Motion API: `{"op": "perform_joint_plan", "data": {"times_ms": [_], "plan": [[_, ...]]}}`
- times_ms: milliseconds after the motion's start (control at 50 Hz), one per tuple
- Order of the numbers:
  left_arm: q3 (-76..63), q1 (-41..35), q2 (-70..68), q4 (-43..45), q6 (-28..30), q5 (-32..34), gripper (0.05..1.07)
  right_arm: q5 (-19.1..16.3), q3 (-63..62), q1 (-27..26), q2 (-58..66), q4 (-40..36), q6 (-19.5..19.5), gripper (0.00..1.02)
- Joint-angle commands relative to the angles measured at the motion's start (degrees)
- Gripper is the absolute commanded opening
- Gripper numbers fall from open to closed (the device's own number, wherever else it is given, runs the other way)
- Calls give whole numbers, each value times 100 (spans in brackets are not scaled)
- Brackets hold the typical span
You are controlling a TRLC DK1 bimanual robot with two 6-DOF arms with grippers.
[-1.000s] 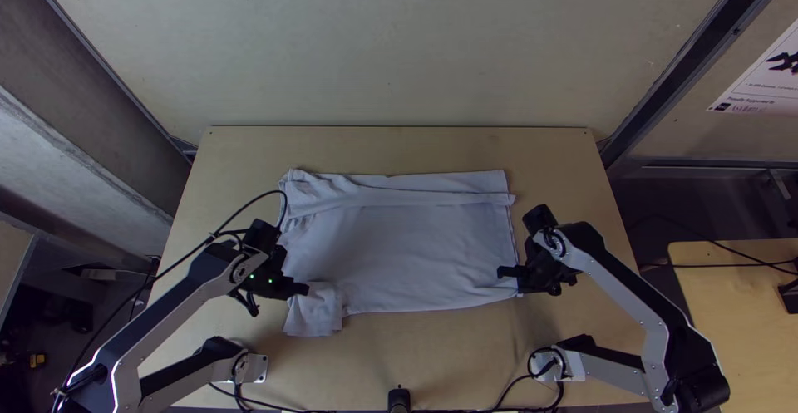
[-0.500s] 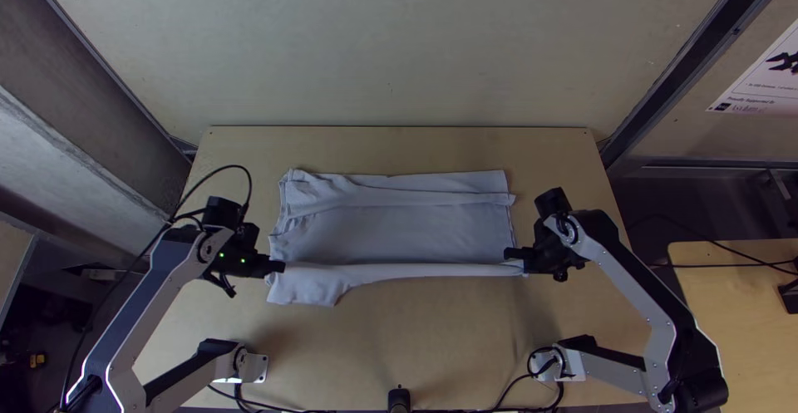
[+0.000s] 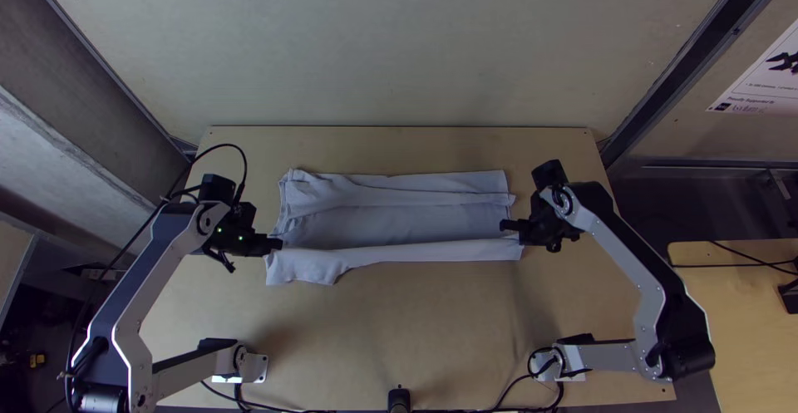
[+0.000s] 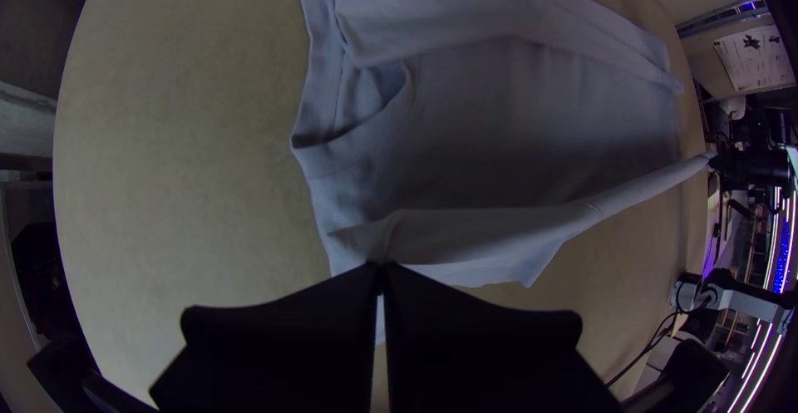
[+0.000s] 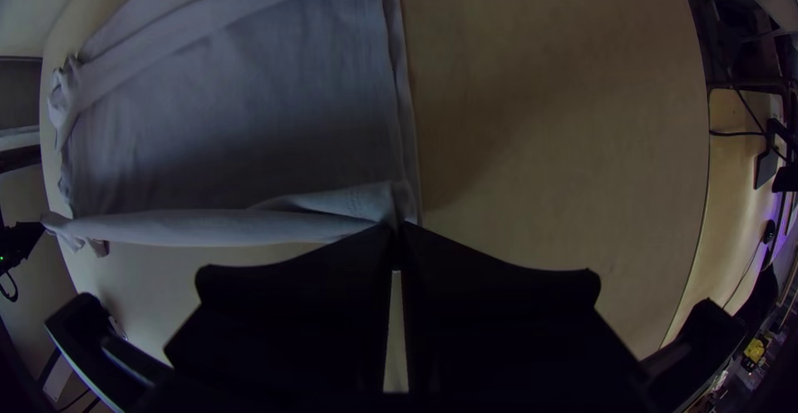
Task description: Fold the t-shirt
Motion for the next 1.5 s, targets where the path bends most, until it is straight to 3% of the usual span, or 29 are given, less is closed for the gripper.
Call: {"op": "perform_joint_plan", "data": {"times_ms": [0,920,1200,1440,1480], "plan": [[340,93,311,95,97,2,8,105,323,-100,320,52,-44,2],[3618,172,3510,165,255,-7,8,219,3232,-434,2887,78,-308,2],[4374,137,4433,174,211,-86,8,219,3654,-478,3722,122,-343,2],[4391,137,4873,710,71,-113,8,219,3619,-513,4064,492,-299,2],[4374,128,4925,763,9,-121,13,219,3575,-513,4073,553,-299,5]]}}
